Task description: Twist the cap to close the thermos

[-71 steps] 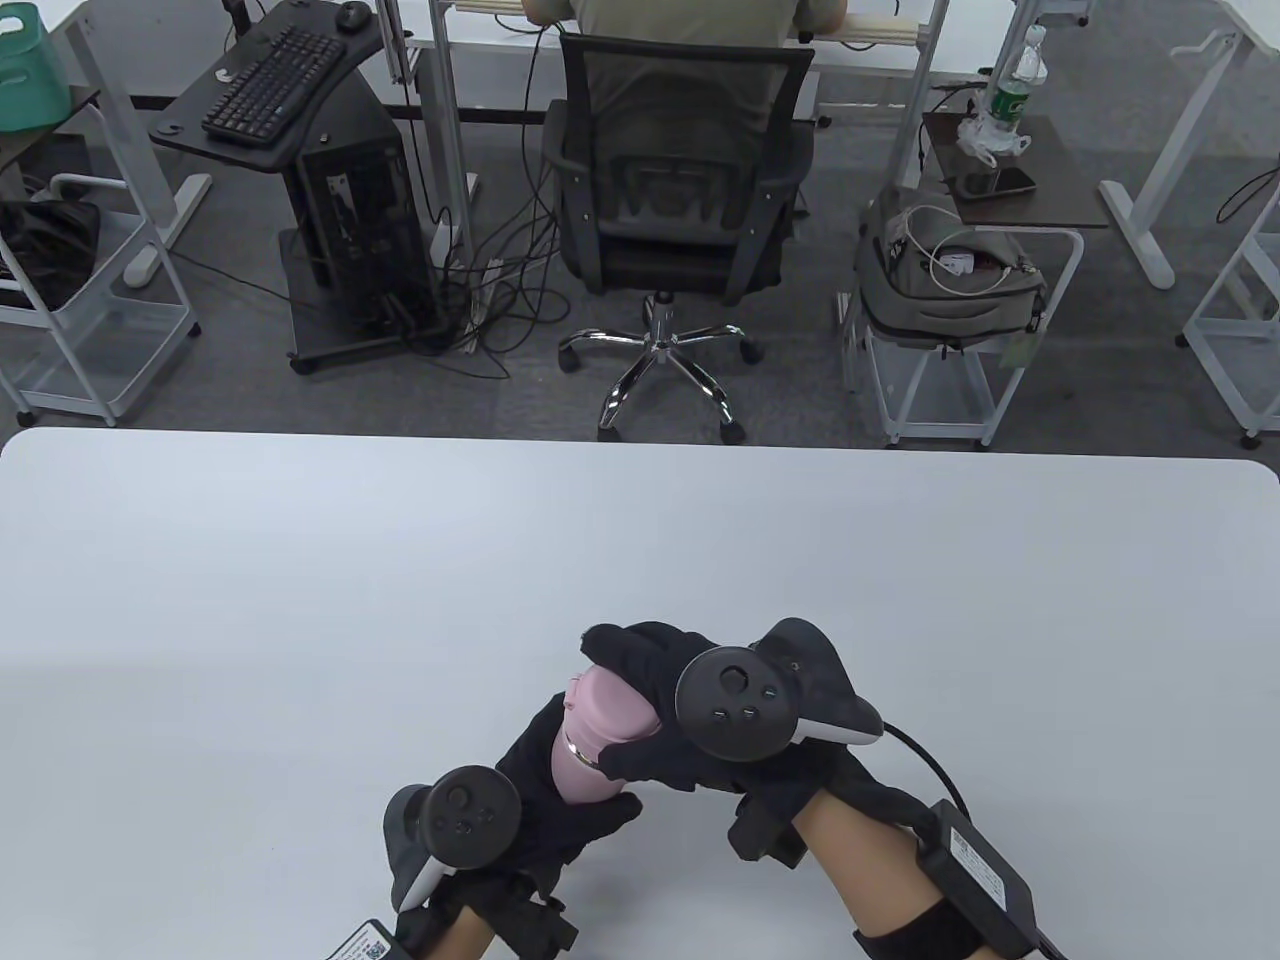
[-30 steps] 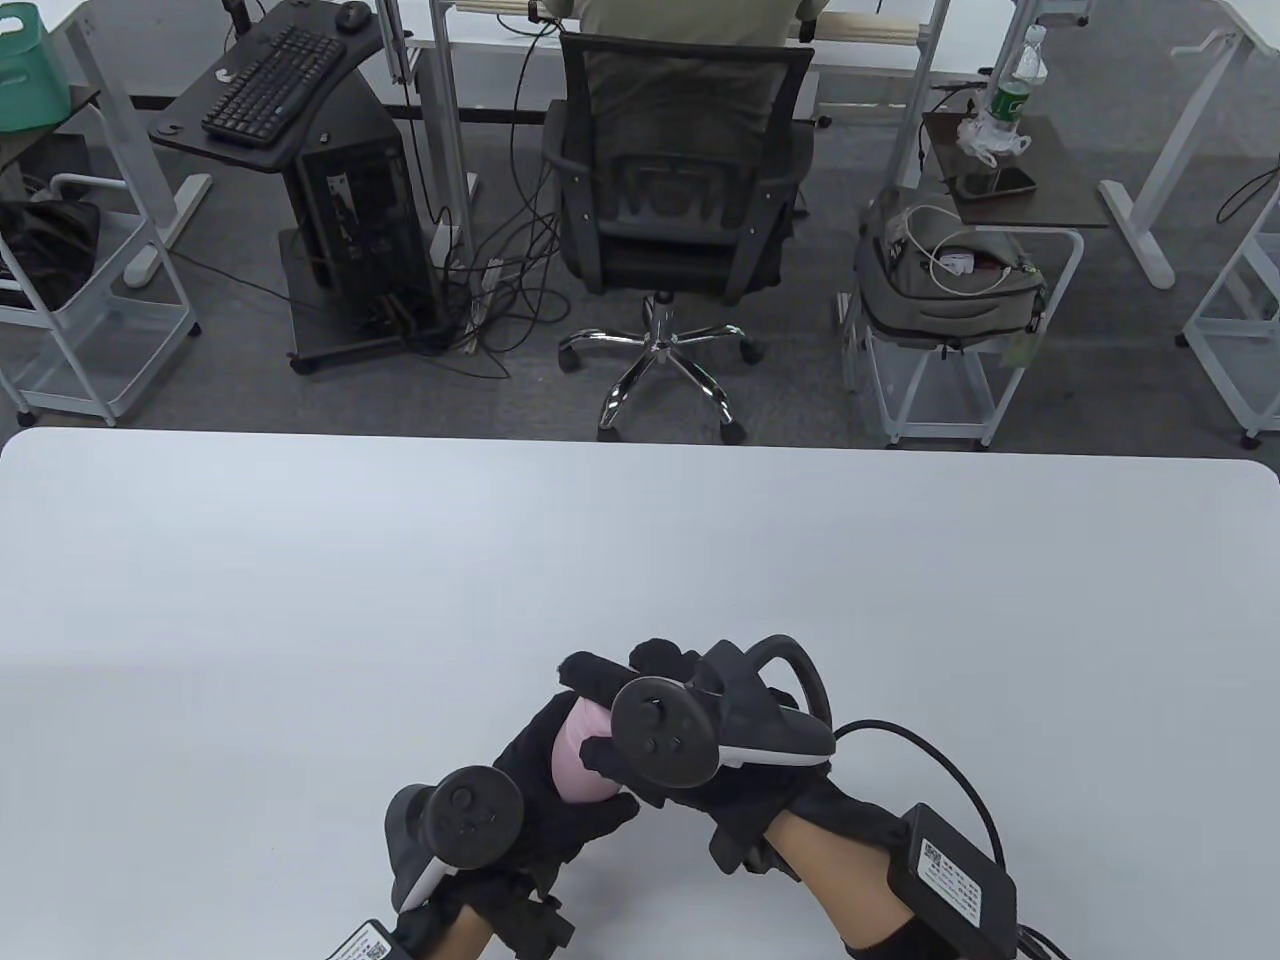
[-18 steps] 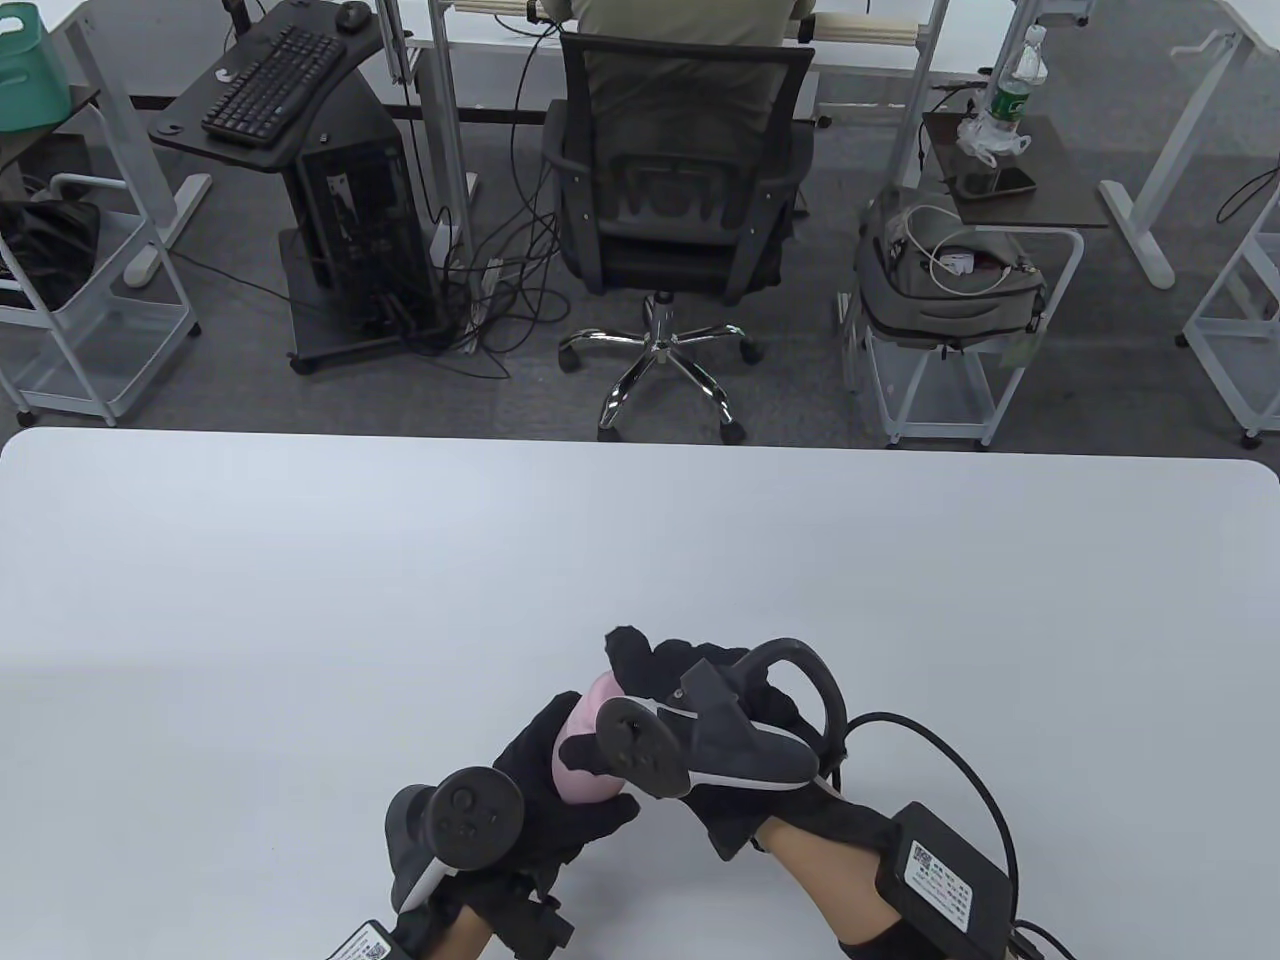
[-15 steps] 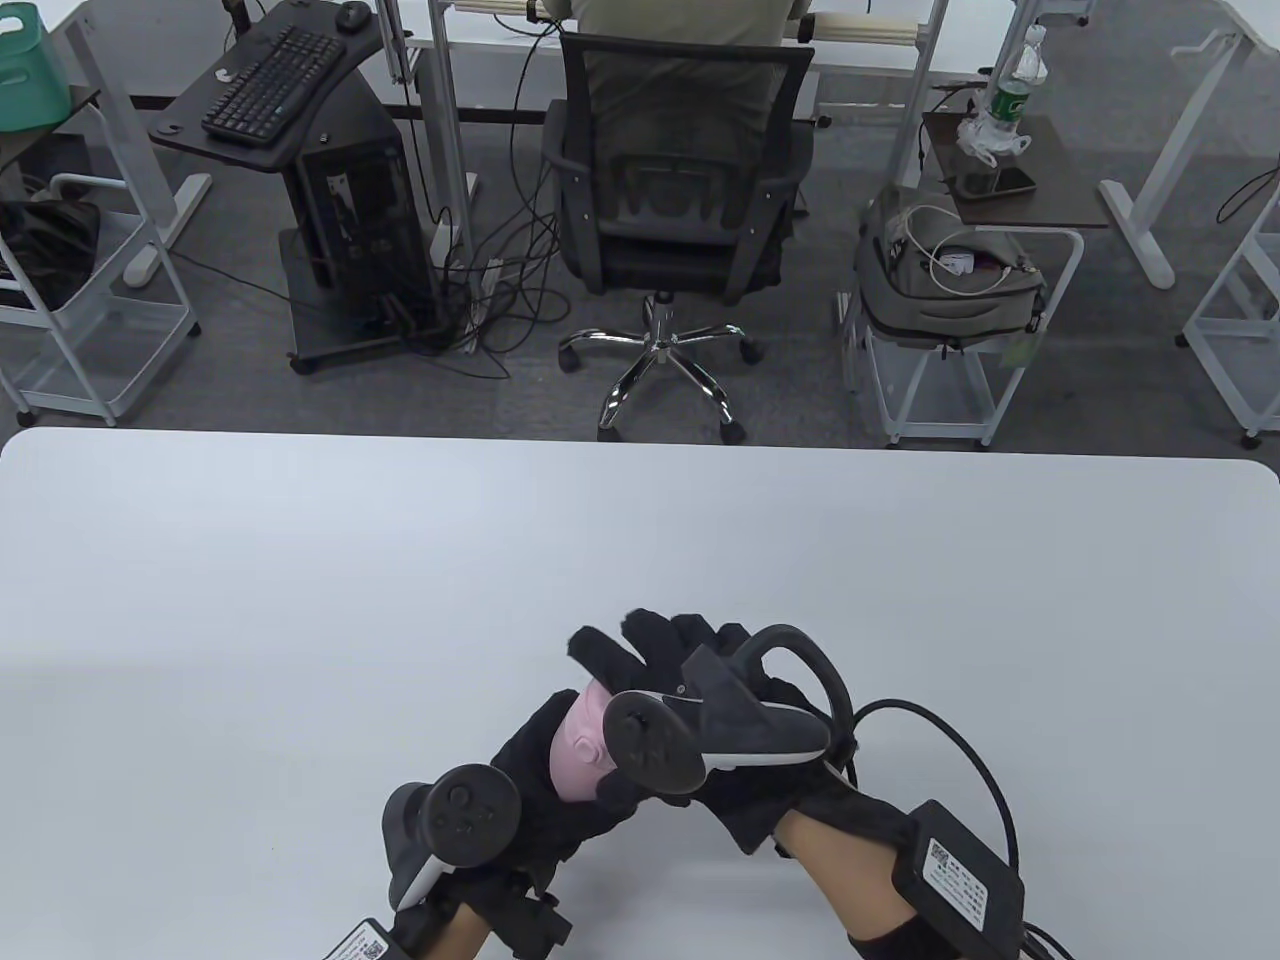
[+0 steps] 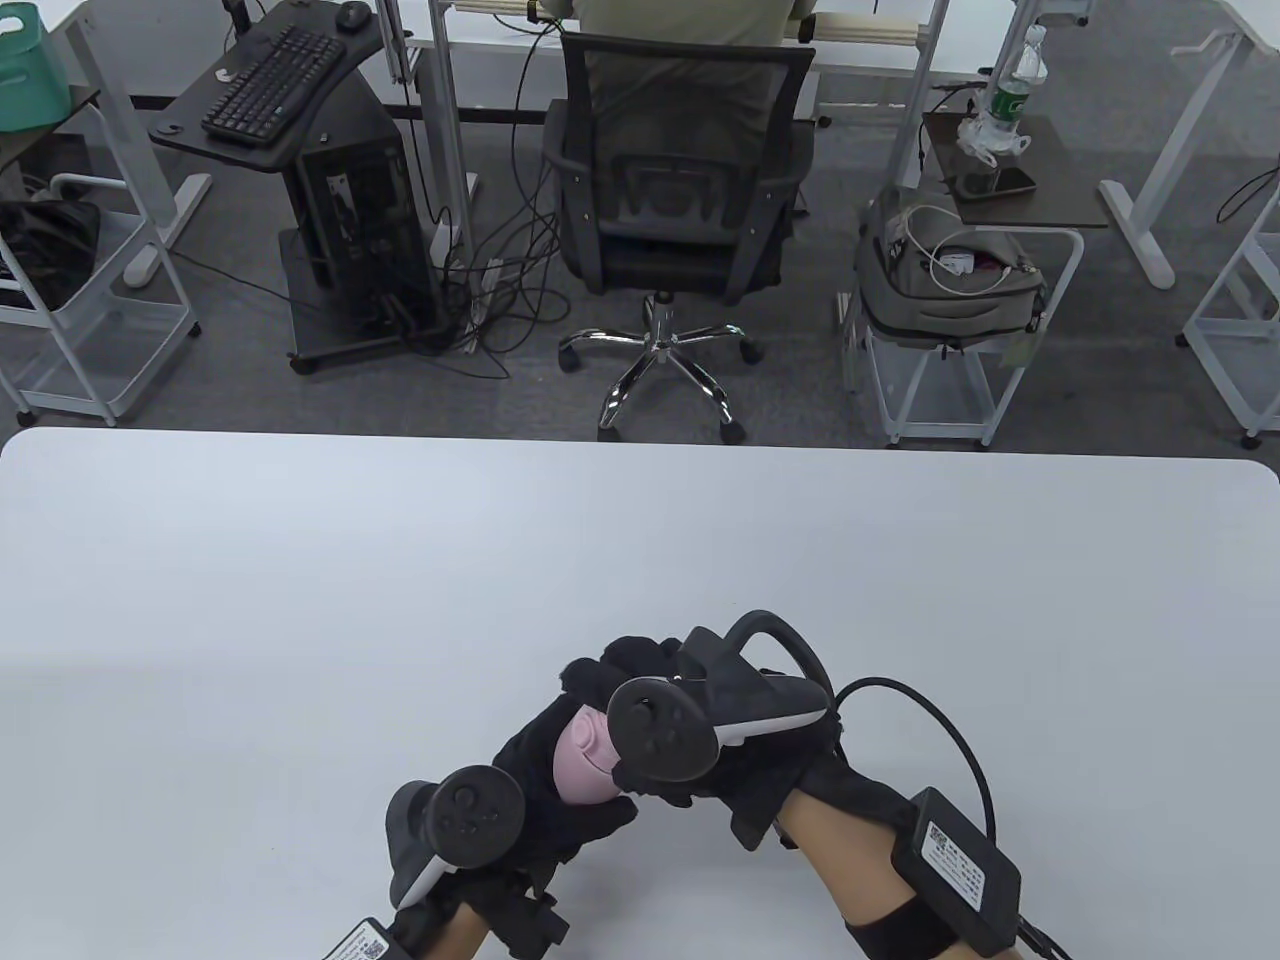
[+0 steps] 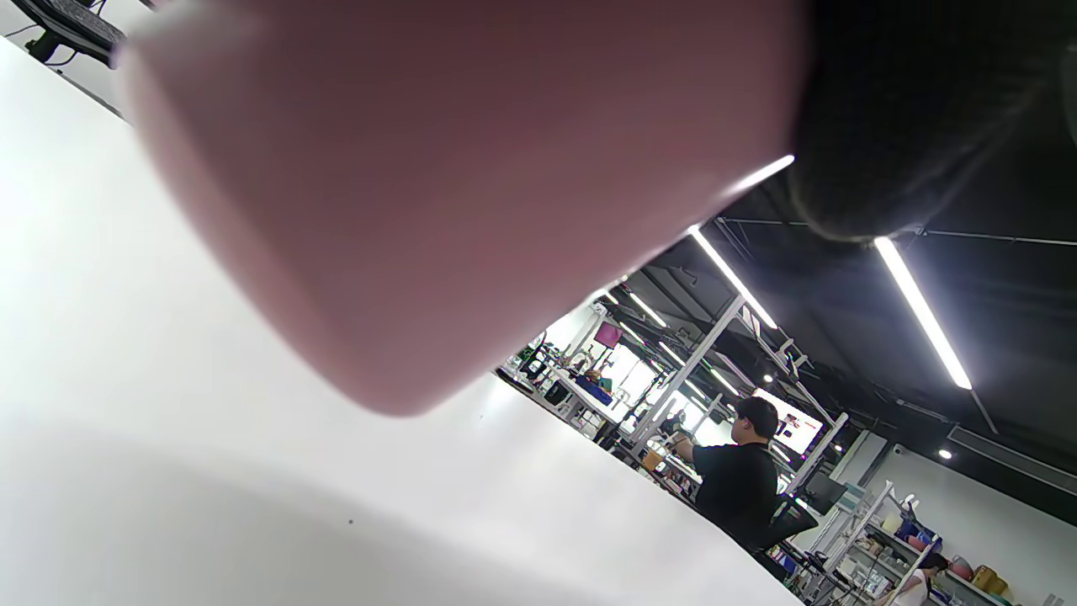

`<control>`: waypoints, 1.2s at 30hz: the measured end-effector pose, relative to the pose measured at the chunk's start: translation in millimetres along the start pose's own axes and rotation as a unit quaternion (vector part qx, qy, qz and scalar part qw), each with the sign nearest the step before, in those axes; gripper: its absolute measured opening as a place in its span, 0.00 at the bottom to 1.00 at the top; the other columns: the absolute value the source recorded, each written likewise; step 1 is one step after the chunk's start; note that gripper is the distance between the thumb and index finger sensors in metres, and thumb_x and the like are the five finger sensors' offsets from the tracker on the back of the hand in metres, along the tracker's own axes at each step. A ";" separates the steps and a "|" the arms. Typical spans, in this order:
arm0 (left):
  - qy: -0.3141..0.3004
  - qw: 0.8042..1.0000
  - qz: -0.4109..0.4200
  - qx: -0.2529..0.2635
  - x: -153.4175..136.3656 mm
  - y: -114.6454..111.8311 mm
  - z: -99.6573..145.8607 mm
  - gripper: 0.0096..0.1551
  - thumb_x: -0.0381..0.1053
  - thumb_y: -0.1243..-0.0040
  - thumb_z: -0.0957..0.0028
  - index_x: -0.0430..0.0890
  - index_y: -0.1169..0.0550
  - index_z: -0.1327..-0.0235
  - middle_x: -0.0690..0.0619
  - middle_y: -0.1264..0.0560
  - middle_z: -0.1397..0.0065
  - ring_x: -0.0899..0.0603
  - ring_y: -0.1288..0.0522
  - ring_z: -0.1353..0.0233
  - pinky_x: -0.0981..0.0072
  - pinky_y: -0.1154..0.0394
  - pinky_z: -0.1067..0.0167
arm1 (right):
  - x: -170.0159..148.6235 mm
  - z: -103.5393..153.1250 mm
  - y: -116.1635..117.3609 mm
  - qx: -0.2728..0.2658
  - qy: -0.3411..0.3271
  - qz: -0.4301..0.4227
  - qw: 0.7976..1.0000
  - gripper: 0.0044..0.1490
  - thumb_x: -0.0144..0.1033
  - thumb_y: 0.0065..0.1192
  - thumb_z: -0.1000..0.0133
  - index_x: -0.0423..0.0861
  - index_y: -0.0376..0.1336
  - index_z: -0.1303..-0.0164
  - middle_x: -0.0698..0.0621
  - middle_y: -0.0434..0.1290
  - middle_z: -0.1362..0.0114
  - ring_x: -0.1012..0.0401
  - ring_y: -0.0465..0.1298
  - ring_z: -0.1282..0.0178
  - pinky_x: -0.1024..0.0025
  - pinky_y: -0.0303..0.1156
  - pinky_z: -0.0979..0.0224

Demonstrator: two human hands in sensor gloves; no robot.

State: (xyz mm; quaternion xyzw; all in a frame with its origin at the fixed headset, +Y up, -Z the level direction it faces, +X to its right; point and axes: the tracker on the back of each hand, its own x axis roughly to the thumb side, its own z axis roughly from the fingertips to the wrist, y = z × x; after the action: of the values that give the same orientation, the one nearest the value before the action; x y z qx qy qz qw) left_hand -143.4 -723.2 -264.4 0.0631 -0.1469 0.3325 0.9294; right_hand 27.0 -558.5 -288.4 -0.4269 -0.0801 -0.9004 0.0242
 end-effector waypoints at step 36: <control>0.005 1.000 0.003 0.002 -2.5 0.5 -1.1 0.73 0.77 0.33 0.75 0.52 0.52 0.20 0.39 0.43 0.18 0.34 0.38 0.22 0.43 0.32 0.31 | 14.3 1.0 0.1 -0.059 0.085 0.101 0.989 0.41 0.57 0.31 0.30 0.44 0.51 0.12 0.35 0.77 0.36 0.54 0.82 0.51 0.54 0.79 0.46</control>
State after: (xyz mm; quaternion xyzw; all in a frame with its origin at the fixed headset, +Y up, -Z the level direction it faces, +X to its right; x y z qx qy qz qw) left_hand -145.3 -724.0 -266.2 0.0625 -0.1415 0.3363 0.9290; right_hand 18.7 -558.1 -276.8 -0.3557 0.0191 -0.9294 0.0970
